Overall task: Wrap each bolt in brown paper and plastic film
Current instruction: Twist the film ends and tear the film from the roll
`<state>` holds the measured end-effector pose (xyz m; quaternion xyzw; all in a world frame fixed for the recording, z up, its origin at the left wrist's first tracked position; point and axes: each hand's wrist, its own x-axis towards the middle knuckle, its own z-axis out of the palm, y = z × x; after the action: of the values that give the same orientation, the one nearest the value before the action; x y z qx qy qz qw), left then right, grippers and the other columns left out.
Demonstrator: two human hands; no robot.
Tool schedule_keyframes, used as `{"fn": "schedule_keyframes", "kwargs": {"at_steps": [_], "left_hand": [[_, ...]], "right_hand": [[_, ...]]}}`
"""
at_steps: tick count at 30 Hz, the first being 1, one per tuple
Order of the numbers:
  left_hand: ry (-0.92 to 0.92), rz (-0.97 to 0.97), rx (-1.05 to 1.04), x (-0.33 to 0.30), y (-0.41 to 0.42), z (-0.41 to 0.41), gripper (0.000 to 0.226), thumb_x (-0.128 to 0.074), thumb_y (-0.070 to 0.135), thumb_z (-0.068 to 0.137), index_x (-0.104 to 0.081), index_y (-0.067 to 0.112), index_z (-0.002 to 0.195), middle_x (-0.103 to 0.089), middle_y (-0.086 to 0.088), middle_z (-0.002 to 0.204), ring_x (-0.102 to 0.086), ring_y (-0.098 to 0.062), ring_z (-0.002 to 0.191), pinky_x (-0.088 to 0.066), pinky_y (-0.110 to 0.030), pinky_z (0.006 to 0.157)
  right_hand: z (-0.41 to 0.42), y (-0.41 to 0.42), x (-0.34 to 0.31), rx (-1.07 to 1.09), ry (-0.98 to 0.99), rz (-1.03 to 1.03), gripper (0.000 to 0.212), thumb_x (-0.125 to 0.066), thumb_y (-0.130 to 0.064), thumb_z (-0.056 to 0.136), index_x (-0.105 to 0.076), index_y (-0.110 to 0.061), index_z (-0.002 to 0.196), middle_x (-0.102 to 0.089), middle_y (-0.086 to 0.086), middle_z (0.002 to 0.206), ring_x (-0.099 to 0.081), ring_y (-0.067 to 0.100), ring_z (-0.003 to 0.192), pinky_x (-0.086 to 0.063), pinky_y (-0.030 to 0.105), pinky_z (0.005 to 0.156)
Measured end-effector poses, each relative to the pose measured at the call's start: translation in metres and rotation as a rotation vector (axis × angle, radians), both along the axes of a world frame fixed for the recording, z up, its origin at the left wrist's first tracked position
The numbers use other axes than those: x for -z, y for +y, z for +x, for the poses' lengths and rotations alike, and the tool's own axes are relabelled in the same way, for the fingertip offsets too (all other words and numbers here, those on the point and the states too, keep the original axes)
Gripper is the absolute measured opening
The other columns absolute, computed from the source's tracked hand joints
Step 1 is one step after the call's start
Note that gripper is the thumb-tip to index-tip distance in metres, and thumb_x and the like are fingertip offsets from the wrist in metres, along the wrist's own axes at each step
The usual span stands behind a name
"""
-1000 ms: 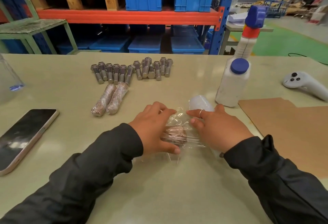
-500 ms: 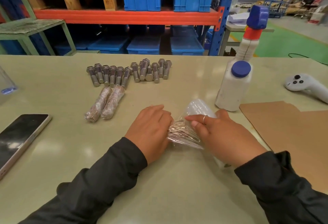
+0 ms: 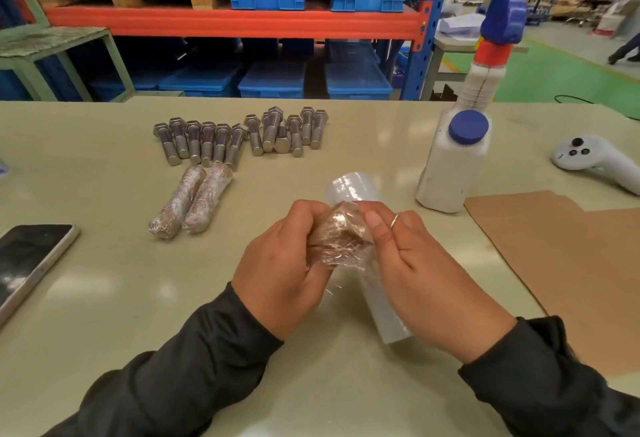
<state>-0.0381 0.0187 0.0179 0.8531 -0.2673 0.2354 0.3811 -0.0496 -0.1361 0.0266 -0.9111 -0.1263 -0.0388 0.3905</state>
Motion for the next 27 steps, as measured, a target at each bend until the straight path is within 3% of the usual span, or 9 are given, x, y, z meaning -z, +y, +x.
{"fn": "schedule_keyframes", "kwargs": {"at_steps": [3,5,7,10,12,14,16,19,27], "left_hand": [[0.123,-0.249,0.095,0.002,-0.003,-0.004,0.034,-0.061,0.012,0.077,-0.043,0.024,0.103,-0.053,0.008,0.063,-0.050,0.001,0.056,-0.038,-0.009,0.054],[0.219,-0.354,0.200,0.000,-0.002,-0.007,0.046,-0.059,0.019,0.074,-0.037,0.026,0.114,-0.057,0.003,0.069,-0.052,-0.003,0.056,-0.041,-0.014,0.056],[0.244,-0.311,0.298,-0.001,0.000,-0.010,0.056,-0.056,0.028,0.071,-0.034,0.026,0.122,-0.060,0.011,0.088,-0.060,-0.001,0.074,-0.043,-0.010,0.069],[0.332,-0.377,0.385,-0.003,-0.001,-0.013,0.069,-0.059,0.061,0.073,-0.035,0.027,0.128,-0.060,0.012,0.111,-0.061,-0.004,0.100,-0.044,-0.013,0.083],[0.395,-0.482,0.347,-0.004,-0.003,-0.011,0.082,-0.053,0.080,0.062,-0.040,0.032,0.127,-0.063,0.006,0.103,-0.062,-0.009,0.099,-0.048,-0.022,0.085],[0.383,-0.526,0.259,-0.005,-0.006,-0.011,0.074,-0.055,0.080,0.060,-0.047,0.038,0.121,-0.060,0.003,0.084,-0.060,-0.009,0.086,-0.051,-0.026,0.081],[0.272,-0.484,0.202,-0.005,-0.008,-0.011,0.048,-0.059,0.058,0.073,-0.054,0.032,0.114,-0.057,0.023,0.069,-0.054,0.009,0.067,-0.043,-0.005,0.066],[0.266,-0.516,0.191,-0.005,-0.009,-0.013,0.025,-0.055,0.039,0.077,-0.060,0.029,0.100,-0.066,0.021,0.085,-0.062,0.004,0.074,-0.044,-0.006,0.068],[0.216,-0.343,0.041,0.003,-0.008,-0.009,0.027,-0.050,0.051,0.074,-0.051,0.028,0.087,-0.058,0.014,0.071,-0.055,0.000,0.063,-0.040,-0.011,0.058]], "right_hand": [[0.003,0.006,0.002,-0.074,0.082,0.262,0.033,-0.010,-0.070,0.078,-0.038,-0.078,0.094,-0.052,-0.016,0.107,-0.048,-0.016,0.096,-0.031,-0.006,0.075],[0.005,0.011,0.006,-0.092,0.079,0.330,0.035,-0.012,-0.070,0.079,-0.040,-0.077,0.097,-0.053,-0.009,0.111,-0.052,-0.012,0.096,-0.037,-0.001,0.078],[0.005,0.014,0.009,-0.076,0.065,0.355,0.036,-0.011,-0.071,0.078,-0.039,-0.076,0.100,-0.052,-0.007,0.112,-0.053,-0.007,0.095,-0.039,0.001,0.078],[0.003,0.017,0.011,-0.038,0.044,0.323,0.037,-0.008,-0.072,0.076,-0.034,-0.078,0.100,-0.047,-0.012,0.108,-0.053,-0.006,0.092,-0.042,0.006,0.074],[-0.001,0.020,0.011,-0.015,0.019,0.276,0.034,-0.006,-0.070,0.078,-0.031,-0.078,0.100,-0.044,-0.016,0.104,-0.055,-0.003,0.087,-0.044,0.012,0.073],[-0.006,0.023,0.012,-0.017,-0.014,0.256,0.032,-0.005,-0.069,0.082,-0.028,-0.078,0.101,-0.040,-0.021,0.106,-0.055,-0.005,0.087,-0.045,0.013,0.072],[-0.009,0.026,0.014,-0.021,-0.044,0.247,0.033,-0.003,-0.068,0.085,-0.029,-0.075,0.105,-0.038,-0.022,0.105,-0.054,-0.006,0.087,-0.050,0.019,0.071],[-0.010,0.028,0.017,-0.005,-0.021,0.280,0.034,-0.005,-0.070,0.083,-0.034,-0.069,0.100,-0.040,-0.021,0.099,-0.054,-0.006,0.083,-0.050,0.022,0.070],[-0.008,0.026,0.012,-0.017,0.102,0.455,0.036,-0.021,-0.070,0.075,-0.045,-0.064,0.102,-0.046,-0.009,0.107,-0.057,-0.009,0.087,-0.048,0.014,0.077]]}}
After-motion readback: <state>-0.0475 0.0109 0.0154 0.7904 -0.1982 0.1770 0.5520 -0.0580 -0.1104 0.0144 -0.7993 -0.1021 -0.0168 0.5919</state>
